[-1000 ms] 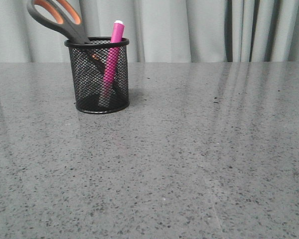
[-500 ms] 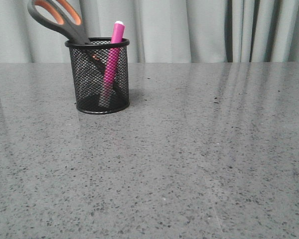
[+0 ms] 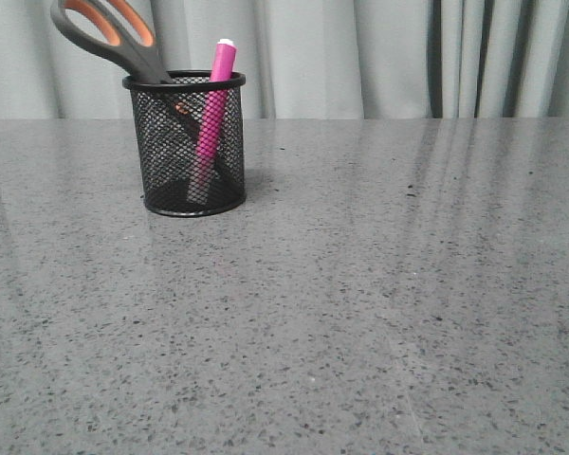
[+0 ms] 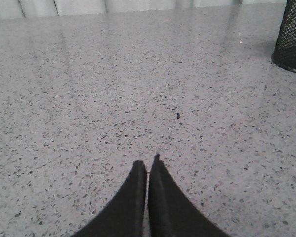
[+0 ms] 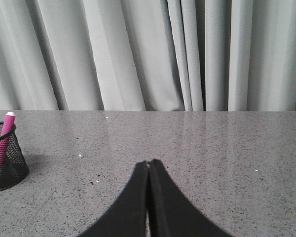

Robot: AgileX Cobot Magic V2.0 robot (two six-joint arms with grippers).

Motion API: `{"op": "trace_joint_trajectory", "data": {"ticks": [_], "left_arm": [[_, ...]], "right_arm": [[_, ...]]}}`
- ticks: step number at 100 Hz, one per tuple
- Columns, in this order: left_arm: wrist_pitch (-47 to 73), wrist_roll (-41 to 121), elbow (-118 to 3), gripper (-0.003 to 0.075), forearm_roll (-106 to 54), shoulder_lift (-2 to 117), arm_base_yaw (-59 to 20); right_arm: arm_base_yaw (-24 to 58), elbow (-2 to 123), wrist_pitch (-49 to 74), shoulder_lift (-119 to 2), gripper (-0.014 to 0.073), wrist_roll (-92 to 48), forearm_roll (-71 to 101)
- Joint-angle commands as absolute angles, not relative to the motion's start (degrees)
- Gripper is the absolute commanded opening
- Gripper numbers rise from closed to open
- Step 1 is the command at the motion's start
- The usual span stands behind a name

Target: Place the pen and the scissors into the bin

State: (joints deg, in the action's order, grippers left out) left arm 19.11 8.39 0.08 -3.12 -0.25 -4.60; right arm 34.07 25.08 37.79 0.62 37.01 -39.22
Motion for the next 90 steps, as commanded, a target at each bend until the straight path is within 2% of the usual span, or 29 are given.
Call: {"op": "trace_joint_trajectory", "data": {"ticks": [1, 52, 59, 68, 78, 90], "left_arm": [[16.4, 8.3, 2.6, -0.0019, -4.0, -2.1, -4.4], [16.4, 8.3, 2.6, -0.0019, -4.0, -2.1, -4.4], [16.4, 8.3, 2.6, -0.0019, -4.0, -2.1, -4.4], [16.4, 8.3, 2.6, -0.0019, -4.0, -2.1, -4.4], [16.4, 8.3, 2.6, -0.0019, -4.0, -2.1, -4.4], [16.4, 8.3, 2.6, -0.0019, -4.0, -2.1, -4.4]], "right_arm": [[34.0, 26.3, 34.4, -0.3, -0.0076, 36.5, -41.0], [33.8, 24.6, 36.8, -0.5, -0.0076, 36.6, -44.0], [32.4, 22.4, 32.7, -0.7, -0.0076, 36.4, -45.0], [28.0, 19.4, 27.1, -1.8, -0.0076, 31.2, -41.6], [20.3, 15.5, 21.3, -3.6, -0.0076, 19.9, -27.7], [9.0, 7.4, 5.4, -5.4, -0.0076, 3.7, -12.6]]}}
